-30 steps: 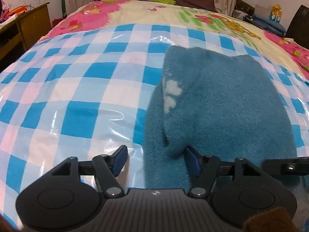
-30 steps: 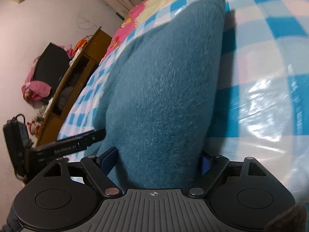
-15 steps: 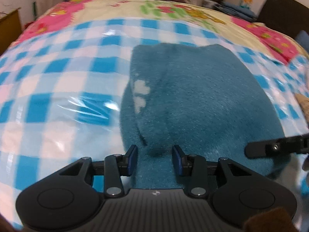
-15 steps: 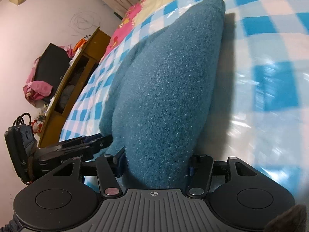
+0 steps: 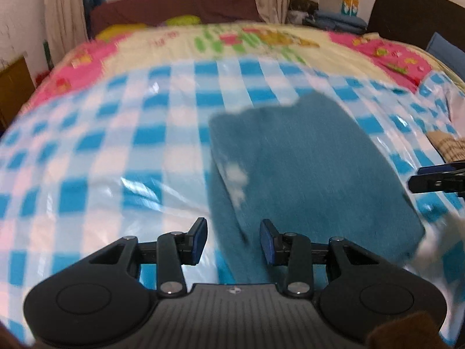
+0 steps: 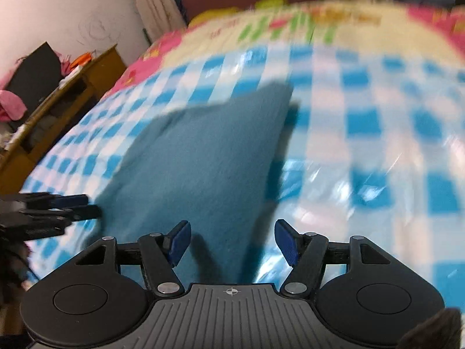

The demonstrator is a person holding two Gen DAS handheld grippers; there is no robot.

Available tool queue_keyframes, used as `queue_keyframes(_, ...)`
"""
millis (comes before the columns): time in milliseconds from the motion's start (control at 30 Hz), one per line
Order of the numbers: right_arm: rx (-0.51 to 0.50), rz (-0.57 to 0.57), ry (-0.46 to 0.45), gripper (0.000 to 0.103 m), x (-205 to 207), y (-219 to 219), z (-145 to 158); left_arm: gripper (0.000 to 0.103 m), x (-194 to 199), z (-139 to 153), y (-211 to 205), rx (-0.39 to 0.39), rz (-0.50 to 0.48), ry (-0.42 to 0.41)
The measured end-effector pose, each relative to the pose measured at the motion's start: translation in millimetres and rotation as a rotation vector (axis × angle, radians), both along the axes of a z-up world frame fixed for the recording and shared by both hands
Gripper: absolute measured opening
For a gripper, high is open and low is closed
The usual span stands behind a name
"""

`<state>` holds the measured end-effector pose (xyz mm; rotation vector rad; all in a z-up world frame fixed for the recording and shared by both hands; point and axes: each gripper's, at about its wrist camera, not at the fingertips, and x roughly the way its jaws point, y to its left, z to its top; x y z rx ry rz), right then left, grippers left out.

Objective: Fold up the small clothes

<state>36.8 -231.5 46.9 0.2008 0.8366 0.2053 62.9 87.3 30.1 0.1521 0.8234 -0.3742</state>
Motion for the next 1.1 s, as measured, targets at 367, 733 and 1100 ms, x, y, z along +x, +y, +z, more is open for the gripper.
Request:
queue_keyframes(367, -0.076, 0.089, -0.059, 0.052, 82, 61, -17, 0.043, 89, -24, -39, 0.059, 0.076, 0.048)
queue_keyframes(733, -0.093, 0.081, -0.015, 0.053, 93, 76, -32, 0.051, 89, -34, -36, 0.091, 0.114, 0.076)
queue_keyframes(1100, -0.116, 0.150, -0.039, 0.050, 14, 80, -10, 0.050, 5, -18, -22, 0.052, 0.046, 0.066)
